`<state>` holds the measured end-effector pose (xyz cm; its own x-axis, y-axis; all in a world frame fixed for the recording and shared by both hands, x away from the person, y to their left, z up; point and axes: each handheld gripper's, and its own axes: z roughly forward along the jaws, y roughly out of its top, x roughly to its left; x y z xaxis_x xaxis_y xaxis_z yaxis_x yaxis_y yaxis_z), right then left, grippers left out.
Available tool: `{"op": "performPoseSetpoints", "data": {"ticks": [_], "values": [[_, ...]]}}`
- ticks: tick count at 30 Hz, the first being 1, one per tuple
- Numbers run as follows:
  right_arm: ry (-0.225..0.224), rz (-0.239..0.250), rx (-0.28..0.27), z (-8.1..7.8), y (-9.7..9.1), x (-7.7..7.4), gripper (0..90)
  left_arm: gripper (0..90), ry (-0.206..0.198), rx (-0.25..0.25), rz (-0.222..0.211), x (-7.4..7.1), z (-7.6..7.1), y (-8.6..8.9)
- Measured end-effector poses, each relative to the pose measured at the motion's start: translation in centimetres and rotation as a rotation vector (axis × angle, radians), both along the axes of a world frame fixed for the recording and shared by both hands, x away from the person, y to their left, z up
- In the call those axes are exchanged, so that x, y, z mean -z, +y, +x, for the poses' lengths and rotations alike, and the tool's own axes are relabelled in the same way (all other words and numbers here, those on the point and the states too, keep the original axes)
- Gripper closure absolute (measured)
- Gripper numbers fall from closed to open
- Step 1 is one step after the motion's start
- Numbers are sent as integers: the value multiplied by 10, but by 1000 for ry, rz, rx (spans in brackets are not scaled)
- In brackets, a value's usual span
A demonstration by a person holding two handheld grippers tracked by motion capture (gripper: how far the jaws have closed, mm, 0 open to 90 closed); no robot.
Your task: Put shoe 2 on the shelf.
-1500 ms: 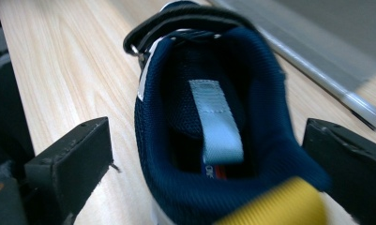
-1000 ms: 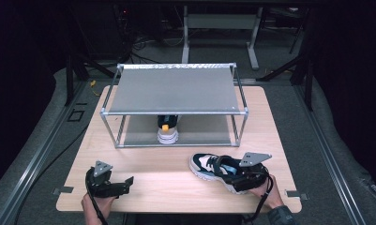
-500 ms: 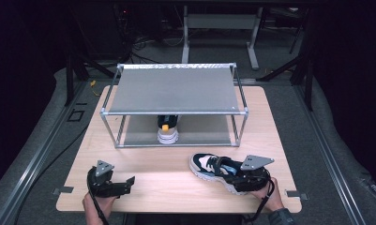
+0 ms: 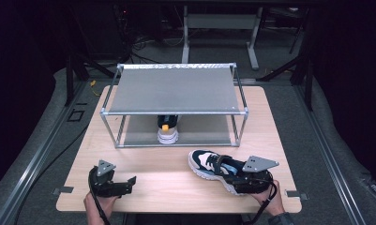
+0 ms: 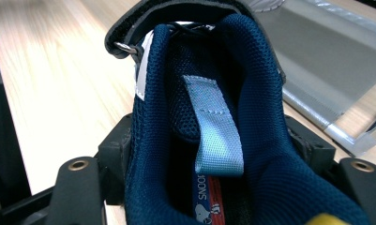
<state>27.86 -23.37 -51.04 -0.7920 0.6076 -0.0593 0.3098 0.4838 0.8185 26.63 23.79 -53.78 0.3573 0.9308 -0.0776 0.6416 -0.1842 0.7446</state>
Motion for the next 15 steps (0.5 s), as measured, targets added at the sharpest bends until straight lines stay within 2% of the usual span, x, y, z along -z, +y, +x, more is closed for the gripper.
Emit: {"op": "performPoseSetpoints", "data": {"ticks": [3, 4, 5, 10, 14, 15], "values": [[-12, 23, 20, -1, 3, -3, 320, 0, -1, 1, 1, 0, 1, 0], [-12, 23, 20, -1, 3, -3, 320, 0, -1, 1, 1, 0, 1, 0], [-11, 17, 50, -1, 4, -4, 319, 0, -2, 2, 1, 0, 1, 0], [-9, 7, 85, 0, 9, -7, 318, 0, -7, 1, -1, -1, 1, 0], [-15, 18, 109, 3, 14, -7, 318, 0, -11, -5, -5, -1, 1, 1], [-7, 5, 114, 3, 15, -9, 318, 0, -11, -4, -5, -2, 1, 1]]}}
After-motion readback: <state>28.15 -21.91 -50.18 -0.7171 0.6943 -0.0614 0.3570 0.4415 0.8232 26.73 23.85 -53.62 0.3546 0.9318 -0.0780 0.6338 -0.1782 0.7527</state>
